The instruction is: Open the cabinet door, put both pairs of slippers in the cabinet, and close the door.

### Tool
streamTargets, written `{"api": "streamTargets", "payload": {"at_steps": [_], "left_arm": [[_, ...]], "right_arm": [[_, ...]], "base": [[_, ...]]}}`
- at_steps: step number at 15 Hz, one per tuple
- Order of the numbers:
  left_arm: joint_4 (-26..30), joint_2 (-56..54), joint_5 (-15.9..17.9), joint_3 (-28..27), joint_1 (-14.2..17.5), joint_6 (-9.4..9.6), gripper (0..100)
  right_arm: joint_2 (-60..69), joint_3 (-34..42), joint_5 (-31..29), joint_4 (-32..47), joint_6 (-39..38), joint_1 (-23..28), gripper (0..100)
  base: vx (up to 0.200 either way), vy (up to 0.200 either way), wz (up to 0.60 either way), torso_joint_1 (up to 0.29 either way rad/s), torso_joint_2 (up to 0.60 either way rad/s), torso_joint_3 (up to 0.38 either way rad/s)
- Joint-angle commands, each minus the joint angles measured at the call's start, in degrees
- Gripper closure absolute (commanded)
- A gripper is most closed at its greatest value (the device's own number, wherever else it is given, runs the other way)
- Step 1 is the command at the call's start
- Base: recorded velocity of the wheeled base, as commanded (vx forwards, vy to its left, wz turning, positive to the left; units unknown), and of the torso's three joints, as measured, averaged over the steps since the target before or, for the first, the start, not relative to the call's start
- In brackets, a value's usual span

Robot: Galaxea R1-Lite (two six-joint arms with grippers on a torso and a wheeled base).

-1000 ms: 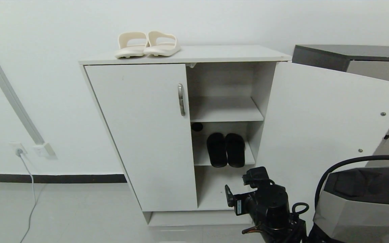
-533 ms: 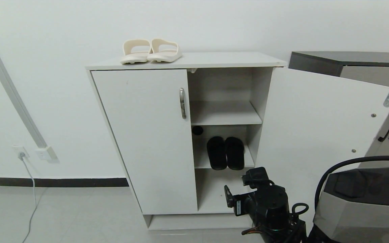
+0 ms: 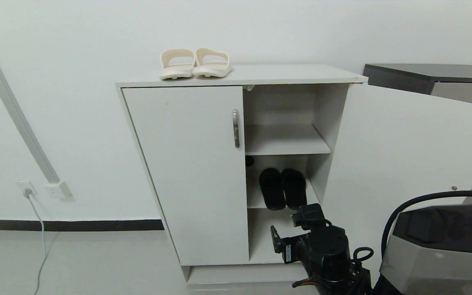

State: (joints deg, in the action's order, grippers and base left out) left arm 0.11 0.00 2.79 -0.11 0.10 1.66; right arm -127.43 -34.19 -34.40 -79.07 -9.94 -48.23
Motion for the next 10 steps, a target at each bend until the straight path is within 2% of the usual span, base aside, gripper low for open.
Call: {"api": "streamTargets", "payload": {"at_steps": [1,10], "left_arm": [[0.0,0.1,0.0,0.0,0.0,0.01,100],[0.0,0.1,-0.1,0.0,0.0,-0.08,100]], "right_arm": [[-0.1,0.1,-0.1,0.1,0.0,0.0,0],[-1.6,0.4,0.6,-1.9,0.3,0.1,0]], "base": [[0.000,0.200,0.00,0.002,0.00,-0.002],[0.000,0.200,0.00,0.003,0.00,0.004]]}}
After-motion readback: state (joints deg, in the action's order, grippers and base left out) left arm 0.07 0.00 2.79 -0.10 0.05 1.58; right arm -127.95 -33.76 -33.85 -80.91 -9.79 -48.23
